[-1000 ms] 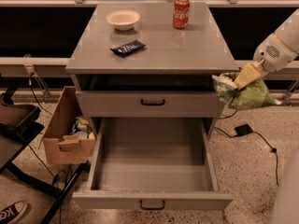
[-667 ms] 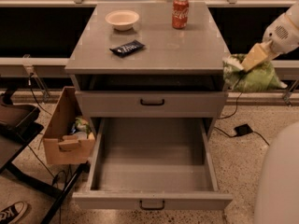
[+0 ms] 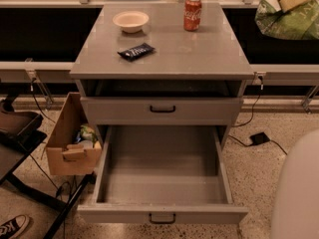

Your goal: Pick green jalapeno chip bag from middle drawer and place on counter

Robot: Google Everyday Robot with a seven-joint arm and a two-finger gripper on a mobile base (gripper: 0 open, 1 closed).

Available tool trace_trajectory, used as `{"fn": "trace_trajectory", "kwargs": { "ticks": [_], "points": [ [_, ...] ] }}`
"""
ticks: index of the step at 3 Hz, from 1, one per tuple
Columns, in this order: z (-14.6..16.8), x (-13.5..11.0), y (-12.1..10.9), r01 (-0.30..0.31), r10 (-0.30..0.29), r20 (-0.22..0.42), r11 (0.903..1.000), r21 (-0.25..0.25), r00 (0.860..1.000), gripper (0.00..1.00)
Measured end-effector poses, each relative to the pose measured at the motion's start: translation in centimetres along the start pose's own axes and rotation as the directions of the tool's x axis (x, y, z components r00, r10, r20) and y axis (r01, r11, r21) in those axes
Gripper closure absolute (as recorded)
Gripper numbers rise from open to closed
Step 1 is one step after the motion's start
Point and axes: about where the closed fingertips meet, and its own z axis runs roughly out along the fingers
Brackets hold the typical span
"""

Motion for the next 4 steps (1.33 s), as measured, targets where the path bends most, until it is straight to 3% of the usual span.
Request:
{"fn": "trace_trajectory", "kwargs": {
  "ticks": [1,3,4],
  "points": [
    [3.3,-0.7,1.0,0.009,-0.009,-0.004,0.9992,-0.039,1.000,1.00],
    [10.7,-5.1,4.4,0.074,-0.065,0.092,0.9918,-0.105,0.994,1.00],
    [15.4,-5.8,6.1,0.098,-0.091,0.076,0.9910,-0.091,0.993,1.00]
  ]
}}
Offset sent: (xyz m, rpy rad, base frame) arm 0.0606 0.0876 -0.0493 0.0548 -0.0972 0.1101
